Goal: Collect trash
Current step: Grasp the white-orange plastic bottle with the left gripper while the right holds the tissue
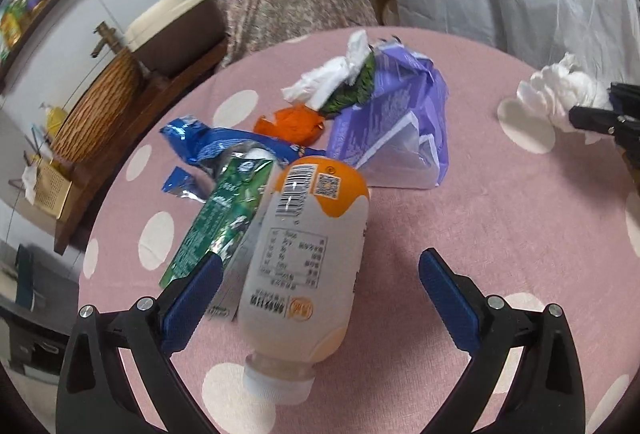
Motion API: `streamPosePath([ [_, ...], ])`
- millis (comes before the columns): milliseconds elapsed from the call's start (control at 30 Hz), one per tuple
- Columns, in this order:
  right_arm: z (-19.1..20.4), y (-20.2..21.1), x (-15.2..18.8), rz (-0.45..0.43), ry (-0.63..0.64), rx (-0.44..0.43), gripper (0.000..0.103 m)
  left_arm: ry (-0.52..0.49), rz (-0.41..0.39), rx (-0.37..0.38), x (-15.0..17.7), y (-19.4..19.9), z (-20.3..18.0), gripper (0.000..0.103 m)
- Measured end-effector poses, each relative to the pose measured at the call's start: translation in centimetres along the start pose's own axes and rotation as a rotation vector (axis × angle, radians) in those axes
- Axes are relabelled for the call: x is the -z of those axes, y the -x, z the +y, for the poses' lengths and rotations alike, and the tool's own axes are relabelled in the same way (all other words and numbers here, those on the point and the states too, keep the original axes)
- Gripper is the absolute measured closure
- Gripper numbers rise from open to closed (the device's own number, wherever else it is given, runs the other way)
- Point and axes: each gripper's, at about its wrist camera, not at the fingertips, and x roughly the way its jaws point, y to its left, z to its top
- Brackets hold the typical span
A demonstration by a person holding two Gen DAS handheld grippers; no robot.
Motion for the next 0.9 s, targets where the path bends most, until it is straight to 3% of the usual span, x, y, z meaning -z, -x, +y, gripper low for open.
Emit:
streamPosePath([
  [233,-0.4,0.6,0.5,0.0,-0.015,-0.013,0.078,-0.086,0.124,-0.025,-1.2,-2.6,-0.6,0.022],
  [433,-0.3,0.9,1.2,0.004,-0.016,-0.024,0.078,-0.127,0.158,-0.05,-1.8,-3.5,-0.8,0.026],
  [633,-0.1,1.5,1.8,-0.006,-0.008,-0.029,0.078,-0.175,0.155,-0.097,-1.2,-3.4,-1.5,0.034],
  [900,0.3,2.6,2.4,-0.026,-0.001,-0.042,0.078,-0.099,0.065,-0.074,0.0,-1.5,-1.6,0.039],
])
